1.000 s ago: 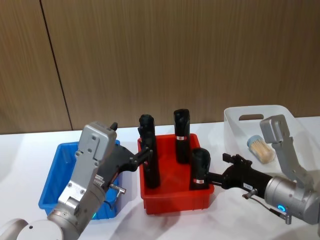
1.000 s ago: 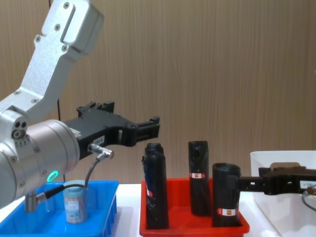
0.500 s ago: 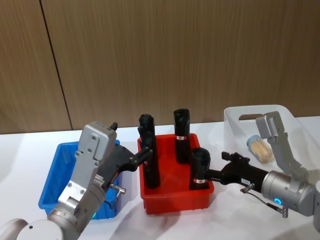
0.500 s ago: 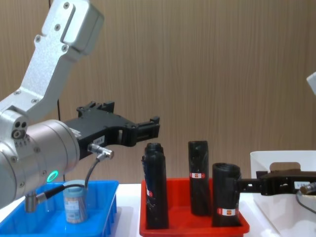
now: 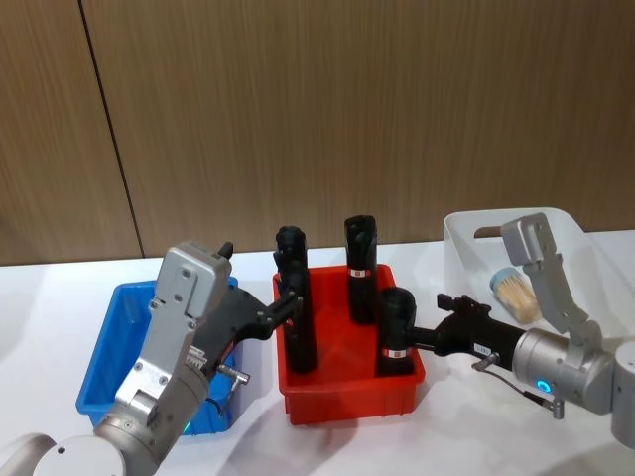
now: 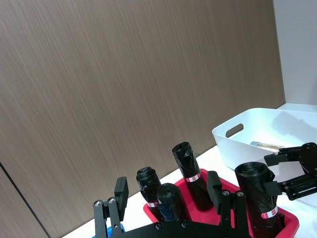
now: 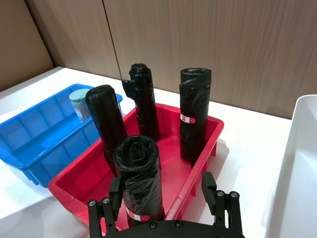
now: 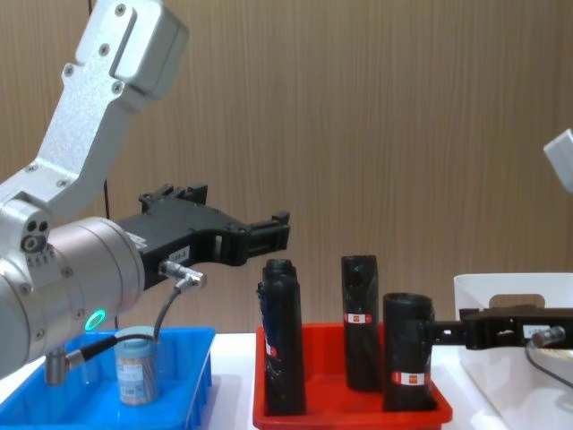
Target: Pick the cotton swabs from the blue box and place them into the white box.
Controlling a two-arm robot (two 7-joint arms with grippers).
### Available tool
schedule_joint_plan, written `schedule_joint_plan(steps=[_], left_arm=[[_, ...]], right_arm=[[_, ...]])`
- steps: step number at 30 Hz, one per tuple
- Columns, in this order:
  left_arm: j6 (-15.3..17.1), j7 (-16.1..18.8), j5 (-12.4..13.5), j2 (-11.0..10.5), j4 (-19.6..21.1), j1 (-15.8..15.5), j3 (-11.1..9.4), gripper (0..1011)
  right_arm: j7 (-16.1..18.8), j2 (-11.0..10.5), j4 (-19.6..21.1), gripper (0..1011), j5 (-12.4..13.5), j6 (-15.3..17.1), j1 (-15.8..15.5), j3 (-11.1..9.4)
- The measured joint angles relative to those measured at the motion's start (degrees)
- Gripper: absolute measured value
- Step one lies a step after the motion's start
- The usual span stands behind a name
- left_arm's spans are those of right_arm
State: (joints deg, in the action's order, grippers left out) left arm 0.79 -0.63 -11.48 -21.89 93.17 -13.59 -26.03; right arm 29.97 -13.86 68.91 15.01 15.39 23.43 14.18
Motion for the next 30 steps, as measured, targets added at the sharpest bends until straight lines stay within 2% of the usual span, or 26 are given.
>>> schedule_joint_plan(steps=[23,28,30], left_arm=[[0.00,0.00,0.00,0.00,0.00,0.00,0.00,1004],[0.00,0.00,0.00,0.00,0.00,0.00,0.00,1004],[0.00,0.00,0.00,0.00,0.00,0.00,0.00,1004]], right_arm=[[2.95,1.91,-5.53,998,-0.58,-1.40,4.07,1.64],[3.56,2.16,-6.03,907,-0.65,-1.43,4.49,1.99],[3.74,2.20,-6.10,835,-0.68,-1.44,4.56,2.07]])
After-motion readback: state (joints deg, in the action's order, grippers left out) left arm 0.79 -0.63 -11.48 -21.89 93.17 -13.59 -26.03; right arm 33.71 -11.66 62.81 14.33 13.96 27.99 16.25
